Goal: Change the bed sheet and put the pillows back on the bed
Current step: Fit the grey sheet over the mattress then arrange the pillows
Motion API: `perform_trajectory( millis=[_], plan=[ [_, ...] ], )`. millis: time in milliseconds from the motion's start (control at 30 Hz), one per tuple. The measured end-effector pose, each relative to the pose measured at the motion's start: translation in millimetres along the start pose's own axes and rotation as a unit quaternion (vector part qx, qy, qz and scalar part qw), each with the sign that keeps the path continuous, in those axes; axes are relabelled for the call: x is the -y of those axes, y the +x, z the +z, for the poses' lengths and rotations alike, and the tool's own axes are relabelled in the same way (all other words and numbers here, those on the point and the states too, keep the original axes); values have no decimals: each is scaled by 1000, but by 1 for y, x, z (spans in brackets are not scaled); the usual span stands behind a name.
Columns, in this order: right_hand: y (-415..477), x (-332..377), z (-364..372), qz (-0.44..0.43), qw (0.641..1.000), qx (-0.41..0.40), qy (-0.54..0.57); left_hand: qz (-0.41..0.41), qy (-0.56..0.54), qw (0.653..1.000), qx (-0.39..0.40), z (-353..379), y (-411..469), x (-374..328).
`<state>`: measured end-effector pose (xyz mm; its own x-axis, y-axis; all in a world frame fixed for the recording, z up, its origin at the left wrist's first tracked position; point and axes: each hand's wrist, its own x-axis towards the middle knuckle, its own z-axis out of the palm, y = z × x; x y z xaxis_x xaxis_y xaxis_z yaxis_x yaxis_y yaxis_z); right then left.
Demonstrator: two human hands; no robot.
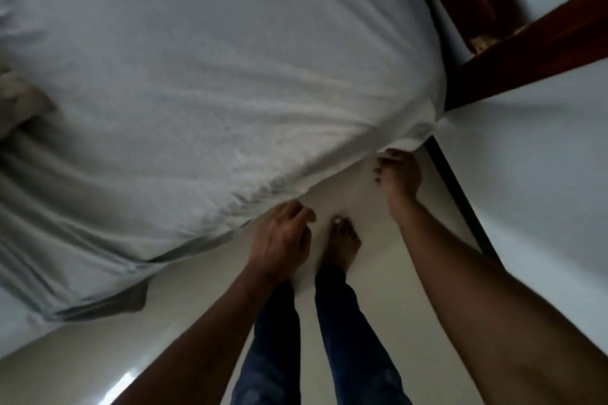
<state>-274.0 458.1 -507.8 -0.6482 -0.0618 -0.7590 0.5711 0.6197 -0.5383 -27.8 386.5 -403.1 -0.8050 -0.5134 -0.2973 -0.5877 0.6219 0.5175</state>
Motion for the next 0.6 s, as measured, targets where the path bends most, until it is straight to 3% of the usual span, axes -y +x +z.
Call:
perform_trajectory(
  millis=[67, 133, 233, 300, 367, 500, 600],
  plan=[
    [-39, -16, 31, -23, 987, 113, -112, -116, -14, 992, 52, 12, -33, 14],
    [-57, -19, 55, -23, 974, 162, -157, -230, -60, 969, 64, 12, -58, 24],
    [-49, -12, 69, -42, 973, 107, -201, -372, -127, 918, 41, 10, -96, 39],
    [-36, -15, 62, -106, 939, 35, -327, -449, -154, 880, 8, 8, -117, 55],
    [-29, -22, 60, -122, 925, -29, -359, -524, -184, 832, -17, 16, -147, 84],
    [-34, -44, 48, -74, 892, 12, -445, -631, -250, 732, -64, 59, -223, 154],
    [-66, -59, 64, -81, 894, 80, -433, -663, -297, 676, -125, 55, -241, 171]
  ],
)
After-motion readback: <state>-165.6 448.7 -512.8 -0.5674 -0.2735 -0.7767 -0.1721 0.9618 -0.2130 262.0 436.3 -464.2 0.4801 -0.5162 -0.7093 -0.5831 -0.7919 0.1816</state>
